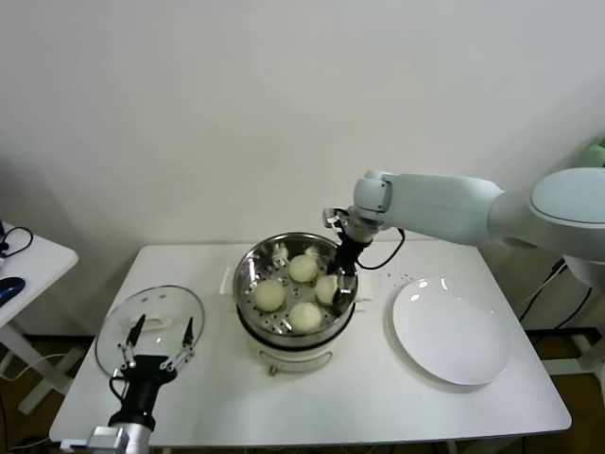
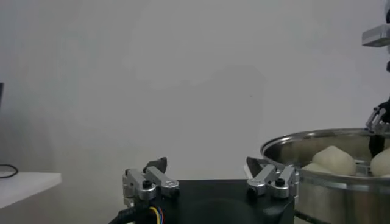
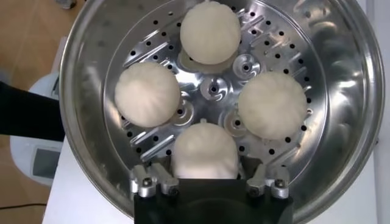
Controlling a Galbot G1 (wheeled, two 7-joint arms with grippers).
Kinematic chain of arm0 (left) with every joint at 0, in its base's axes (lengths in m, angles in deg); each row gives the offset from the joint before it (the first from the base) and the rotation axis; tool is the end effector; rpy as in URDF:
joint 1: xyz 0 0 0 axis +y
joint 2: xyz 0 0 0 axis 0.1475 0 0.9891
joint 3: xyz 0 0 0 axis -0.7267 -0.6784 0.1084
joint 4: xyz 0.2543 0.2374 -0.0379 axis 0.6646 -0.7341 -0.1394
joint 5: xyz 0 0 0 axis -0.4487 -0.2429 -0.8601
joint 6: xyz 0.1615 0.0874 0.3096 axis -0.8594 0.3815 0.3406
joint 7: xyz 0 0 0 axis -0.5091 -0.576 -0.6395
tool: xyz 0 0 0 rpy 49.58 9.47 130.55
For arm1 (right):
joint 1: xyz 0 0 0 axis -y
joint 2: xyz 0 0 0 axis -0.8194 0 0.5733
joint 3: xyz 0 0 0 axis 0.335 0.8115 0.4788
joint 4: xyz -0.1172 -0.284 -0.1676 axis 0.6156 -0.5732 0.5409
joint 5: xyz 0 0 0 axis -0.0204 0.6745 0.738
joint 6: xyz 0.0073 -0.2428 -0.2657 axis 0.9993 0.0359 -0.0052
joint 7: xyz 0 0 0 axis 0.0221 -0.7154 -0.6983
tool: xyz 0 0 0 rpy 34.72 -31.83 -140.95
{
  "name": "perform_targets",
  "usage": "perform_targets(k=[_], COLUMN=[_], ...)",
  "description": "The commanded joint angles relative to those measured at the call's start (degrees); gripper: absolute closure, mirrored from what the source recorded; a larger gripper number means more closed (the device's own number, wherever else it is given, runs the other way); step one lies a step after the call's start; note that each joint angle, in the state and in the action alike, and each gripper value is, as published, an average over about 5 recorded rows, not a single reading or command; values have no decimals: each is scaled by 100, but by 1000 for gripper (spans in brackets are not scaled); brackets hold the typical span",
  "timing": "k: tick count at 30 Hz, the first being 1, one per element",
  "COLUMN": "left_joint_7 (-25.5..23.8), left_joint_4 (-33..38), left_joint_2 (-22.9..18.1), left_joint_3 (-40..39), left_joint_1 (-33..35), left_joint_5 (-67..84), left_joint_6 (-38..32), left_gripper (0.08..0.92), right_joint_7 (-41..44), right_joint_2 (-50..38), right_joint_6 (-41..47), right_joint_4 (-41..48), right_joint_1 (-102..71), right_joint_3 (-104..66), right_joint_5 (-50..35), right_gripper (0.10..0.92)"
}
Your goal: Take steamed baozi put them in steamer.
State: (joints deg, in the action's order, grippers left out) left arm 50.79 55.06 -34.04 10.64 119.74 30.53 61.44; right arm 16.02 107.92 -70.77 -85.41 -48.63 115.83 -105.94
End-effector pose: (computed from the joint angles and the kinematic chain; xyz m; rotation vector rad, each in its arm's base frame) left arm 0.1438 0.0683 -0.3075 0.0331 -3.1236 -0.2038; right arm 0.6031 0.0695 -0.1190 1.5179 -1.3106 1.1087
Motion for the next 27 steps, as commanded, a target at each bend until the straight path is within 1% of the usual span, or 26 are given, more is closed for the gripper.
perform_targets(k=[1,4,9,14,19,25,27], left_joint_7=[0,0,0,7,21,33,27], left_joint_4=[-3,5,8,11,-19,-85,-144], left_joint_2=[9,9,6,22,20,21,10], left_joint_3=[-9,-21,-41,-32,-35,-11,-13], left_joint_1=[-8,-24,-50,-45,-3,-102,-157], left_joint_5=[-4,-16,-34,-32,-43,-49,-87], left_joint_6=[1,14,28,28,7,-5,-30], left_gripper=[177,177,177,177,177,177,177], right_joint_7=[27,78,97,-62,-463,-1300,-1596], right_joint_2=[-57,-142,-397,-901,-1724,-2804,-3174], right_joint_6=[-14,-42,-78,-90,-171,-253,-282], right_joint_4=[-38,-96,-276,-529,-1014,-1704,-1978], right_joint_1=[18,99,259,376,62,-732,-1088], right_joint_3=[-96,-189,-437,-839,-1593,-2672,-3137], right_joint_5=[-12,-40,-106,-99,407,1191,1306], right_gripper=[231,207,203,203,203,203,203])
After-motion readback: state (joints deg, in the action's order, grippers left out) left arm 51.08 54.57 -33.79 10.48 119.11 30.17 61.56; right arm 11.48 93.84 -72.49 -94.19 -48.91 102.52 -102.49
